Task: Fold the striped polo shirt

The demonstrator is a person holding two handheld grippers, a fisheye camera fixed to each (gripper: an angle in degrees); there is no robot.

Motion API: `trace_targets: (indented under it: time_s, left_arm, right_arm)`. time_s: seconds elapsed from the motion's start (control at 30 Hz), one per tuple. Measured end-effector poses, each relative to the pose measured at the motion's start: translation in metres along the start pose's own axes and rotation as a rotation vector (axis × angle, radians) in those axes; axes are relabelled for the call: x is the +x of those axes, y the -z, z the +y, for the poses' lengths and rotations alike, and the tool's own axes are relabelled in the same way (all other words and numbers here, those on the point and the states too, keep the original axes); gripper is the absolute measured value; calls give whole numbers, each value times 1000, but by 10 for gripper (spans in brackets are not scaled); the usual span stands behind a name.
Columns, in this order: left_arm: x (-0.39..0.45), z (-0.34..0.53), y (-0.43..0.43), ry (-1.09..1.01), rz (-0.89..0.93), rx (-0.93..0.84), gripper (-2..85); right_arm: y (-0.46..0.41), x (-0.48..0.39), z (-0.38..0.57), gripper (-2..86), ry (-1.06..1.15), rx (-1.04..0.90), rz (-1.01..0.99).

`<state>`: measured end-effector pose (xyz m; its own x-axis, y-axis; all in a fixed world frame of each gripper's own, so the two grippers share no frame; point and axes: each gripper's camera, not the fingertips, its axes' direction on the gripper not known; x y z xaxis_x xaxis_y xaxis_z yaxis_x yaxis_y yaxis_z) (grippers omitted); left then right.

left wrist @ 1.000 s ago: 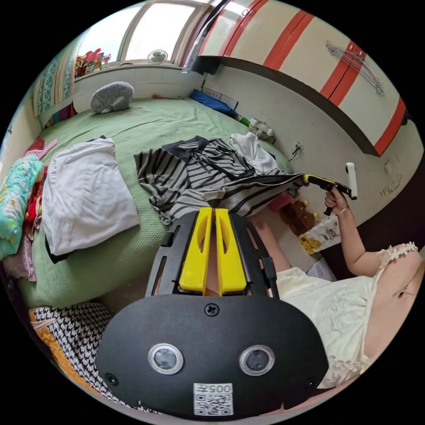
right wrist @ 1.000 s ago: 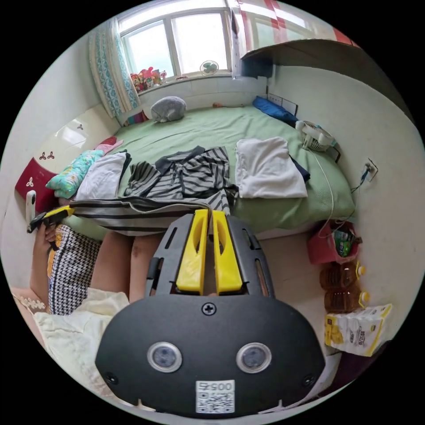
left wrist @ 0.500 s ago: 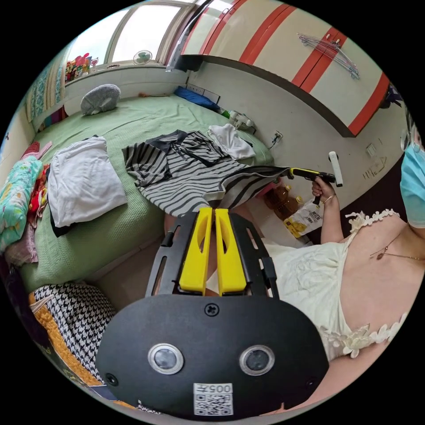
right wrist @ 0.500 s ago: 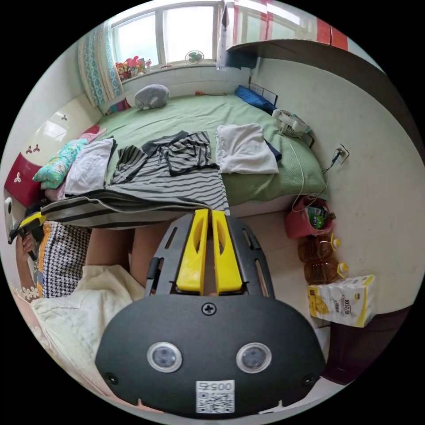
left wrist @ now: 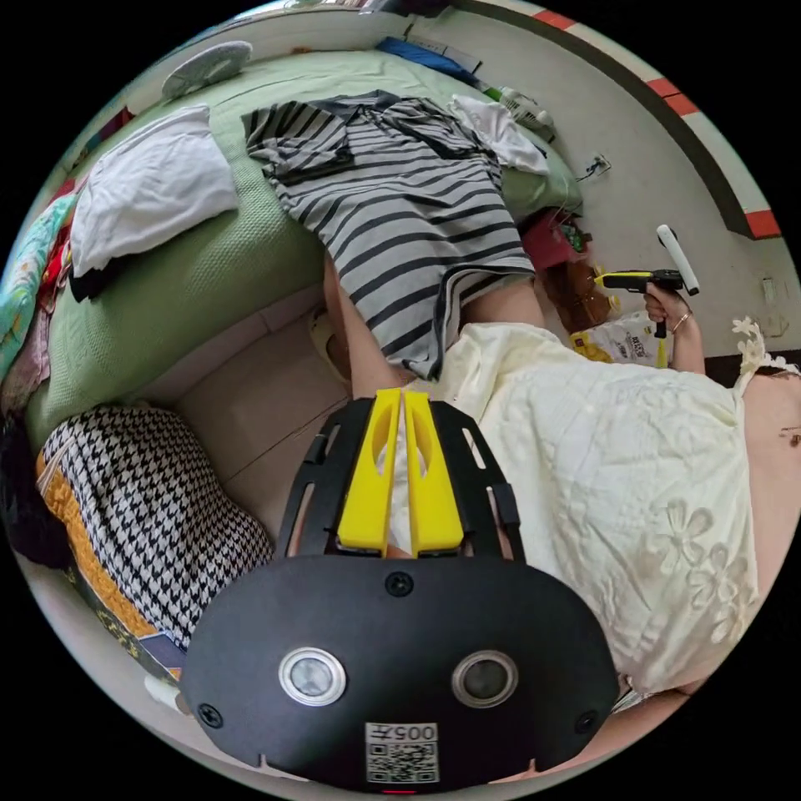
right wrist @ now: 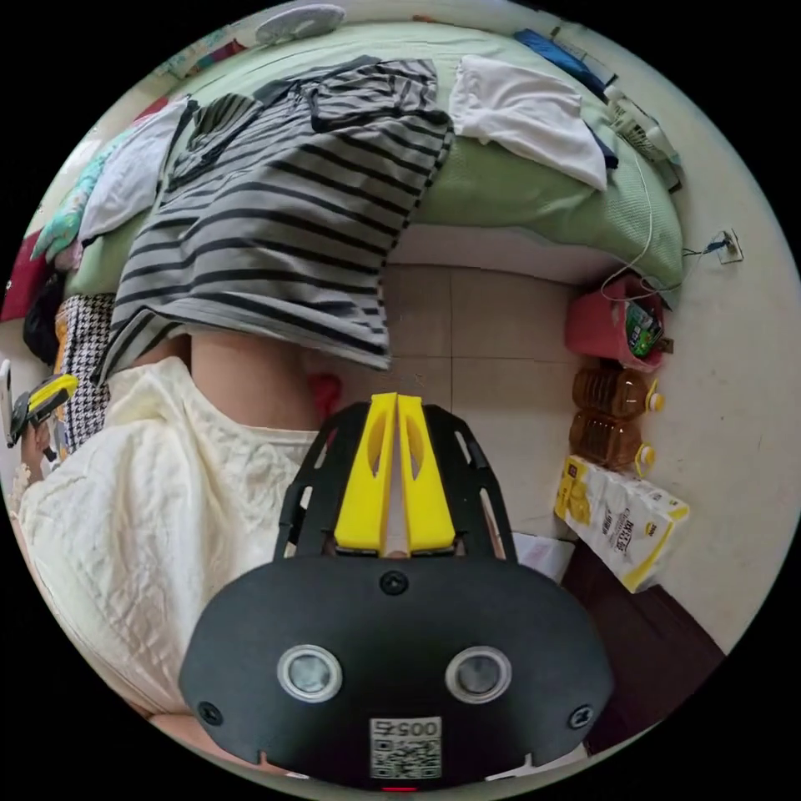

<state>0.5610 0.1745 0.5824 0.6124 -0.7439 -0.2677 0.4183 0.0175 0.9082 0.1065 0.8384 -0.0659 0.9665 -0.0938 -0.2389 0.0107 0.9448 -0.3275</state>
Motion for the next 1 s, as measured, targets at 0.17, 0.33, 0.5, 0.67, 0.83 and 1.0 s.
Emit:
trace_targets:
  time_s: [0.17, 0.33, 0.5, 0.67, 0.83, 1.0]
  left_arm:
    - [-25, -35, 22, 27, -63, 64, 27]
    - [-48, -117, 45, -20, -109, 241, 60]
    - [-91, -204, 38, 16, -120, 289, 77]
    - [-140, -282, 36, 59, -89, 379, 103]
    - [-198, -346, 40, 149, 9, 464, 126]
    - [-236, -404, 24, 194, 19, 441, 159]
  right_arm:
    - [24, -15, -51, 12, 156, 72, -32]
    - [66, -43, -122, 36, 308, 231, -24]
    - [93, -66, -190, 44, 456, 289, -50]
    - [98, -45, -278, 90, 392, 366, -105]
    - [103, -1, -369, 122, 275, 481, -160]
    - [98, 10, -456, 124, 186, 464, 29]
